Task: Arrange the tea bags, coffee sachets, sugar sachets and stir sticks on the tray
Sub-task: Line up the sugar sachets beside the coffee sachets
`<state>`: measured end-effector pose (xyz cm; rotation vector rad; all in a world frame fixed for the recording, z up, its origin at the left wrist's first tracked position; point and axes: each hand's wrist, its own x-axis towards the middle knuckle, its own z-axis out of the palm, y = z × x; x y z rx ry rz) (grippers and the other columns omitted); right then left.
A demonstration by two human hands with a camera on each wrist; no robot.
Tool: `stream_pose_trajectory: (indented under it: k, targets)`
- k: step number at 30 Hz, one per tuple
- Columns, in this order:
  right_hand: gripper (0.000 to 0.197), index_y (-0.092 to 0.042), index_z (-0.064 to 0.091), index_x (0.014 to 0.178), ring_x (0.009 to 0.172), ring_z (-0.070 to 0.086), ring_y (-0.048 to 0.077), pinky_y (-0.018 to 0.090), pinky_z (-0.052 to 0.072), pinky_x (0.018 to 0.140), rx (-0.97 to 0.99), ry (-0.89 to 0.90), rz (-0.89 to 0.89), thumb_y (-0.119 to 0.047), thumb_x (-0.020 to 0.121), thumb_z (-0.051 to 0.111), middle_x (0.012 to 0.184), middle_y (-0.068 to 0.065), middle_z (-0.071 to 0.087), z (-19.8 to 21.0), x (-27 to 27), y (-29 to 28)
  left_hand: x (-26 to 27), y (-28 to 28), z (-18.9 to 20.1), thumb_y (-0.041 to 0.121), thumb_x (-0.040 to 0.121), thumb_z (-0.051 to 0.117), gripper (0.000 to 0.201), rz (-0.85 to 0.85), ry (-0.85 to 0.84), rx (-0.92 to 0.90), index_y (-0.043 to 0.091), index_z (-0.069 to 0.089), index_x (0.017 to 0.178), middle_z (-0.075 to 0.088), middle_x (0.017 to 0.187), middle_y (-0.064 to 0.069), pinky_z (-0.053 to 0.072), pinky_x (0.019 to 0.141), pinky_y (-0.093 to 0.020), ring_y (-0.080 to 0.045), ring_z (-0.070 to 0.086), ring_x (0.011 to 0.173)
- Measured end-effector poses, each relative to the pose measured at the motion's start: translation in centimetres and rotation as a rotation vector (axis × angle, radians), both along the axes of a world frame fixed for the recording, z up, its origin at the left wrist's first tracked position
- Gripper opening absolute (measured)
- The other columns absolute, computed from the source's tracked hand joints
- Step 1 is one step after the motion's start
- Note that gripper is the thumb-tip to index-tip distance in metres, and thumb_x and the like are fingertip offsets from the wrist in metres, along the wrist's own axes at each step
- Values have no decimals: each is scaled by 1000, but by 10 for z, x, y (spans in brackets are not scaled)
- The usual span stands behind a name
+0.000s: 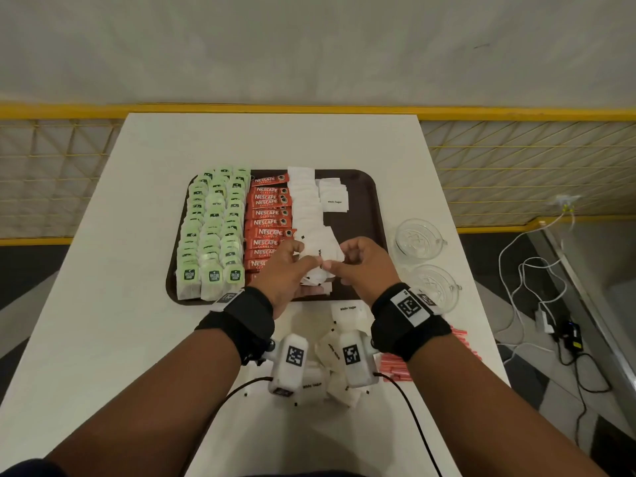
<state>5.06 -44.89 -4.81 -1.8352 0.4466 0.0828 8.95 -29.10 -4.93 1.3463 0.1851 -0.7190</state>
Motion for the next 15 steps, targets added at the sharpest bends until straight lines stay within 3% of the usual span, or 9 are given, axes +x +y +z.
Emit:
stream_pose_trajectory:
  k: [2, 4, 7, 9, 13, 15]
  targets:
    - [33, -17, 62, 98, 79, 66, 22, 37, 59, 74, -29, -20, 10, -29, 75, 82, 87, 5, 68, -3, 10, 1, 9, 2, 0, 11, 92, 64, 33, -14, -13, -13, 17, 47, 119, 67, 116, -5, 57, 66, -33, -21, 69, 99]
    - [25, -17, 65, 99, 81, 67, 21, 39, 59, 78, -19, -48, 28, -23, 79, 79, 87, 6, 70, -5, 19, 3, 17, 4, -1, 9, 91, 65, 39, -37, -22, -39, 24, 50, 124, 68, 117, 0, 58, 69, -35, -17, 69, 100]
    - [18, -18, 67, 100, 78, 64, 14, 36, 57, 80, -65, -90, 54, -15, 83, 74, 82, 1, 68, -7, 33, 2, 31, 5, -1, 15, 94, 62, 30, -12, 73, -121, 18, 56, 123, 69, 117, -8, 60, 76, -38, -22, 69, 100]
    - [19, -19, 68, 102, 81, 66, 15, 34, 56, 81, -70, -105, 48, -13, 85, 72, 86, 1, 70, -10, 42, -1, 40, 5, 0, 20, 97, 59, 25, 38, 138, -166, 16, 58, 121, 70, 116, -12, 60, 73, -37, -25, 70, 99]
    - [22, -21, 65, 100, 80, 67, 13, 29, 54, 72, -14, -22, -19, -27, 83, 75, 89, 0, 71, -11, 51, 0, 57, 1, -1, 16, 99, 56, 33, 69, 59, -183, 17, 53, 132, 68, 122, -10, 61, 72, -34, -27, 68, 107]
    - [23, -16, 64, 96, 78, 68, 15, 29, 55, 68, 66, 52, -26, -27, 81, 77, 89, 4, 73, -13, 54, 4, 63, -2, -3, 16, 98, 57, 37, 69, 29, -179, 18, 51, 135, 68, 122, -11, 60, 74, -34, -29, 68, 108]
